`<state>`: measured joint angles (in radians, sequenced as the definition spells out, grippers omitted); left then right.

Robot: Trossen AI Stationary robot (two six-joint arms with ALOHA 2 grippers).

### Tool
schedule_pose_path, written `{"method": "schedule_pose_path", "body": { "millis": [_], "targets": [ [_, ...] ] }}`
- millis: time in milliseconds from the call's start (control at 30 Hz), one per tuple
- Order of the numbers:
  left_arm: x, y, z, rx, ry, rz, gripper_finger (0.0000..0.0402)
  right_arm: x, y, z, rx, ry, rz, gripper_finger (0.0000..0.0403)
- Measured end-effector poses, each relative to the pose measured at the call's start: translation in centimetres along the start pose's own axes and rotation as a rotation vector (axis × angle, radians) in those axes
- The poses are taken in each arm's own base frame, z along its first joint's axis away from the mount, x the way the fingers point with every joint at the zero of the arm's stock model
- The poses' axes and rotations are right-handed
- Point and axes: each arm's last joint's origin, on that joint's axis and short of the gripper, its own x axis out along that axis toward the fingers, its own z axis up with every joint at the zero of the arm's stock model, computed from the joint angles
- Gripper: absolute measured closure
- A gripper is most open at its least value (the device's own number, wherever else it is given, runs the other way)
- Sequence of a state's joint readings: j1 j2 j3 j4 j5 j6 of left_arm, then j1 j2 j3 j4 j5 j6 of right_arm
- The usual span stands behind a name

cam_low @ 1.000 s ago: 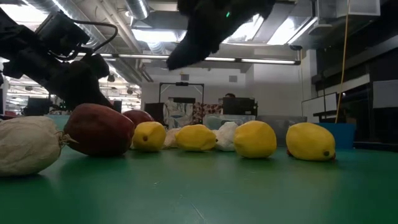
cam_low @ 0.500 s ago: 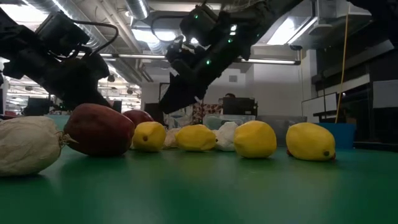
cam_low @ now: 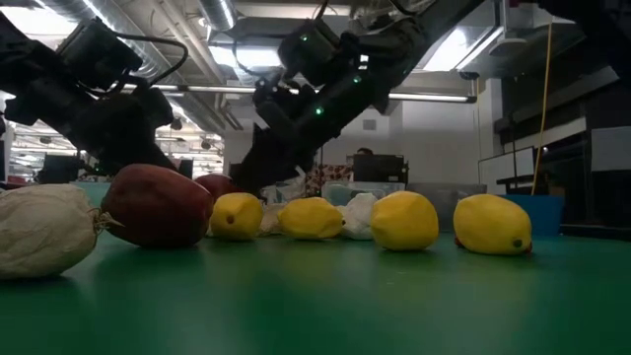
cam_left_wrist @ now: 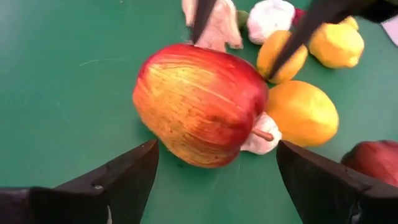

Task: Sort produce into baskets
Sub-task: Put the red apple into the green bin

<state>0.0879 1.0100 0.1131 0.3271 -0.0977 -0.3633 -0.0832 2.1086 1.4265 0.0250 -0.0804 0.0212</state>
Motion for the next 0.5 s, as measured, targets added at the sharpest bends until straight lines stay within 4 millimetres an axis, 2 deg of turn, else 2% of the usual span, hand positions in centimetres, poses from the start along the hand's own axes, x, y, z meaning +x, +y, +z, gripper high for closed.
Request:
{"method": "schedule_pose_path", "body": {
  "millis": [367, 500],
  "targets": [
    [-0.01, -0.06, 0.36, -0.034, -0.043, 0.009, 0.008, 0.03, 0.56, 0.37, -0.002, -0.037, 0.016, 0.0125],
    [0.0, 0.03, 0.25, -0.033, -0.036, 0.029, 0.008, 0.03, 0.32, 0.21, 0.009, -0.023, -0.054, 0.0125]
  ]
}}
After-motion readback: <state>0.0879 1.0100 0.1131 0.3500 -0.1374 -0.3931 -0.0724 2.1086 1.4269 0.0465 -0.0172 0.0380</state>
